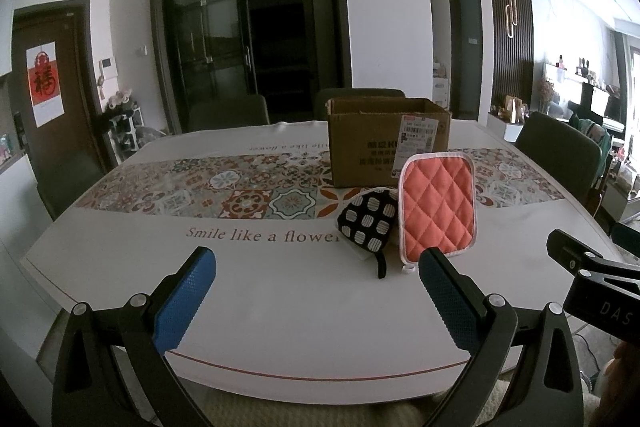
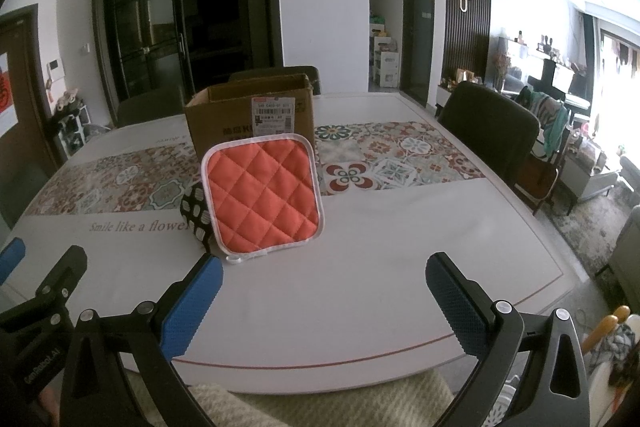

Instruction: Organize soft objects

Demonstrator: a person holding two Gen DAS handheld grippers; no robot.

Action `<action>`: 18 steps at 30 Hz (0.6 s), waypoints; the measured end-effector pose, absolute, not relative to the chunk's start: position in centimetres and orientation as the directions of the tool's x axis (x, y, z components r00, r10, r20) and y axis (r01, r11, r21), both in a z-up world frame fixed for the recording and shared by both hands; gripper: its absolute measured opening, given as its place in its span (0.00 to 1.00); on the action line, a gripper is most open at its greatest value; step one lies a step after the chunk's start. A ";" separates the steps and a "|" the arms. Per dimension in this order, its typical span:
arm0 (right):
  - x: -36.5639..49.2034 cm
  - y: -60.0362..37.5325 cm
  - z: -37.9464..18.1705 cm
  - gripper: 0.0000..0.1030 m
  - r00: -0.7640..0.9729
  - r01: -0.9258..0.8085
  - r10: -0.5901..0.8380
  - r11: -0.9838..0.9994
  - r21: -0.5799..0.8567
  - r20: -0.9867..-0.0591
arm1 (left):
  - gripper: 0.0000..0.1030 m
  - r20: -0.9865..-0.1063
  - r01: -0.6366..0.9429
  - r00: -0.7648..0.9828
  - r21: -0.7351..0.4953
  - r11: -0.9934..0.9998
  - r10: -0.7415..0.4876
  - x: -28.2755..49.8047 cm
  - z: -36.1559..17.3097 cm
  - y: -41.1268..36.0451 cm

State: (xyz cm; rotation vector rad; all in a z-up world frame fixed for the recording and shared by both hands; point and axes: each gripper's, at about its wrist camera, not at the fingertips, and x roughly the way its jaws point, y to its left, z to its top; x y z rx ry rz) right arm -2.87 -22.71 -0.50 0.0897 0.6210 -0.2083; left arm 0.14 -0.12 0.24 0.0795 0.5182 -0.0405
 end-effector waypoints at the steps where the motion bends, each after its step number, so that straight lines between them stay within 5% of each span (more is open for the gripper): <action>1: -2.9 -22.7 -0.5 1.00 0.793 0.221 -0.168 0.975 0.020 -0.586 | 1.00 -0.496 0.058 0.868 0.067 0.996 -0.017 0.1 0.2 -0.1; 18: -2.8 -22.6 0.3 1.00 0.801 0.221 -0.172 0.975 0.015 -0.574 | 1.00 -0.476 0.058 0.879 0.067 0.996 -0.019 0.0 1.6 0.1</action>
